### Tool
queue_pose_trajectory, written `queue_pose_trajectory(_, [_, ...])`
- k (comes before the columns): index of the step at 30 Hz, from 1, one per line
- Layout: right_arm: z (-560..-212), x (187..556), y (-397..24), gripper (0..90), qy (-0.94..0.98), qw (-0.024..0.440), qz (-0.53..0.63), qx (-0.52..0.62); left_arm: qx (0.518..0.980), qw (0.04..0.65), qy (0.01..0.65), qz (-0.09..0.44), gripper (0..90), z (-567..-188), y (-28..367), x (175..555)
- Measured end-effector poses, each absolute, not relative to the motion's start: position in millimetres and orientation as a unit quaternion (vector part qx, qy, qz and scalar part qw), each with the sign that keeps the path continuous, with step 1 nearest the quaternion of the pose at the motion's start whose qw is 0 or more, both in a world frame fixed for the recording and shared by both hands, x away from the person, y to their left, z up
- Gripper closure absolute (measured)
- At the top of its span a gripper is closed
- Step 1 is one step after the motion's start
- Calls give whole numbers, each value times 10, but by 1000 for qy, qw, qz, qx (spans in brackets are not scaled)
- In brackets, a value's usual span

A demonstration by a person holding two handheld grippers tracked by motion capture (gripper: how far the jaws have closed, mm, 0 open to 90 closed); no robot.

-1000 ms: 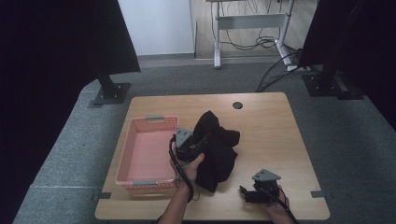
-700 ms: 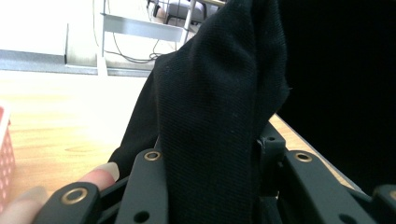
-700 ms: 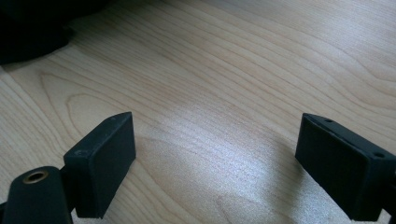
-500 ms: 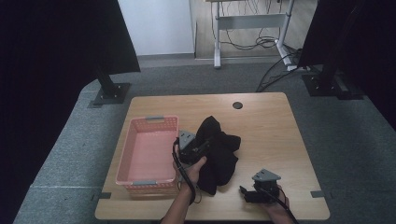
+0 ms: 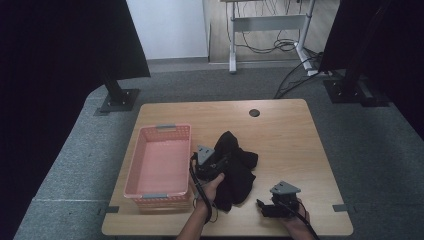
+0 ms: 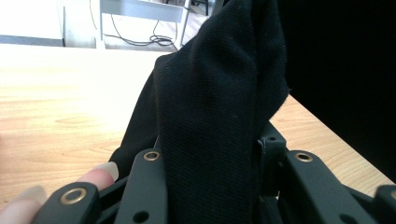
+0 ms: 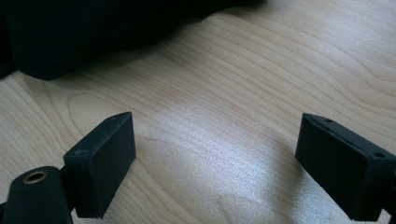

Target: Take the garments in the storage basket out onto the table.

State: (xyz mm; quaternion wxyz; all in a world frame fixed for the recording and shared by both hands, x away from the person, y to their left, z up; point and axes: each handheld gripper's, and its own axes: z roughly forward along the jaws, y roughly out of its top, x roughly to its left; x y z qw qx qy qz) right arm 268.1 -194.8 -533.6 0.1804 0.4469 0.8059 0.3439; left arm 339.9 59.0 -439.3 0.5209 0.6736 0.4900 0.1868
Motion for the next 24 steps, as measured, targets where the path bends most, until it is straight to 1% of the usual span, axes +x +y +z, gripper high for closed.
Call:
queue_pose_trajectory(10, [-5336,2681,-1948,117,806,180,344,447,677,510,497,186,643,-4493,580,3369])
queue_pose_trajectory(17, [-5336,2680,-1948,117,806,181,344,447,685,505,490,188,639,-4516,562,3345])
queue_pose_trajectory(24, [-5336,2681,-1948,117,806,180,344,447,708,483,480,188,622,-4578,556,3326])
